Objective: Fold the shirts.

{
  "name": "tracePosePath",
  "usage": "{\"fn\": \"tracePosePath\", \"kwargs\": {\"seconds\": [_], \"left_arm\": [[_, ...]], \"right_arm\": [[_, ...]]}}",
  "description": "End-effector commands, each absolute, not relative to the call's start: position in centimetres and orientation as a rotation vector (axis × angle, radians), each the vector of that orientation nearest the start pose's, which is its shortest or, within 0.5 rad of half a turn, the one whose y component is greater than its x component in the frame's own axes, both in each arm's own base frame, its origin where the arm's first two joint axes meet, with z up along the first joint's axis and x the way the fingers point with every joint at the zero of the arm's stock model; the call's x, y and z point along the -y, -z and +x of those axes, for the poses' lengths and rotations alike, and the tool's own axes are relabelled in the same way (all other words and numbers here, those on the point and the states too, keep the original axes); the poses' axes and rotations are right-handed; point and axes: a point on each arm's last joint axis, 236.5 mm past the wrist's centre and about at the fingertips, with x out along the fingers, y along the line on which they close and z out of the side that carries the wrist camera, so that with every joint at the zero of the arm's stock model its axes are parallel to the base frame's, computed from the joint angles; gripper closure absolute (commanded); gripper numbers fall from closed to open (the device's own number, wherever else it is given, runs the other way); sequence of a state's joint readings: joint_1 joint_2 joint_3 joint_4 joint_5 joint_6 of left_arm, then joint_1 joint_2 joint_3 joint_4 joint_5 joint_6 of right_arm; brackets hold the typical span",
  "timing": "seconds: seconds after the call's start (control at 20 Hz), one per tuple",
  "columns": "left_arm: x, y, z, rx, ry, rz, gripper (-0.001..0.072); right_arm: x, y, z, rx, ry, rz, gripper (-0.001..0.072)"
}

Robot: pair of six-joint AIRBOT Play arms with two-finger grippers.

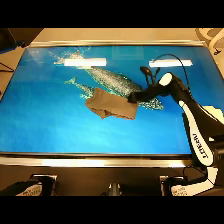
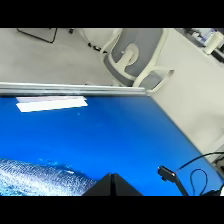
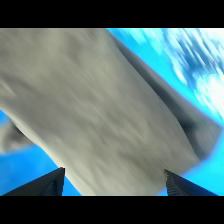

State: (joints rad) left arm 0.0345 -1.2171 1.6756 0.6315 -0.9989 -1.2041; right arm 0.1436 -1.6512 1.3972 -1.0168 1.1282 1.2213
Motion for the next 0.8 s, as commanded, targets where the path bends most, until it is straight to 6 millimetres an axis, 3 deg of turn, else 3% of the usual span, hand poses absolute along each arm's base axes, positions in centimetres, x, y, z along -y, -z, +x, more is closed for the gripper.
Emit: {"fn": "tracePosePath", "kwargs": {"seconds": [0.0,0.2,0.3,0.35,0.4,0.45,0.5,0.6,0.65,0.75], "left_arm": [[14.2,-33.2,44.6,-0.402,0.648,-0.357,0.0684],[14.3,-31.1,44.6,-0.463,0.643,-0.395,0.0683],[14.4,-30.9,44.5,-0.471,0.646,-0.395,0.0684],[14.4,-30.9,44.5,-0.471,0.646,-0.394,0.0684],[14.4,-30.9,44.5,-0.471,0.646,-0.394,0.0684],[14.4,-30.9,44.5,-0.471,0.646,-0.394,0.0684],[14.4,-30.9,44.5,-0.471,0.645,-0.394,0.0683],[14.3,-30.9,44.5,-0.471,0.644,-0.392,0.0683],[14.3,-30.8,44.5,-0.472,0.642,-0.390,0.0683],[14.3,-30.8,44.5,-0.473,0.641,-0.388,0.0683]], "right_arm": [[-14.9,7.4,40.1,-1.430,-0.515,0.188,0.0006],[-19.0,9.3,42.8,-1.335,-0.499,0.404,0.0003],[-20.3,9.3,43.9,-1.303,-0.497,0.510,0.0048],[-20.5,9.3,44.3,-1.290,-0.494,0.540,0.0117],[-20.8,8.9,44.6,-1.269,-0.508,0.549,0.0293],[-21.1,8.2,45.1,-1.237,-0.531,0.564,0.0607],[-21.0,6.9,46.2,-1.178,-0.555,0.589,0.0684],[-19.9,2.5,48.5,-1.019,-0.642,0.584,0.0686],[-18.5,-0.2,49.5,-0.956,-0.655,0.590,0.0686],[-13.6,-5.8,51.0,-0.844,-0.637,0.584,0.0687]]}}
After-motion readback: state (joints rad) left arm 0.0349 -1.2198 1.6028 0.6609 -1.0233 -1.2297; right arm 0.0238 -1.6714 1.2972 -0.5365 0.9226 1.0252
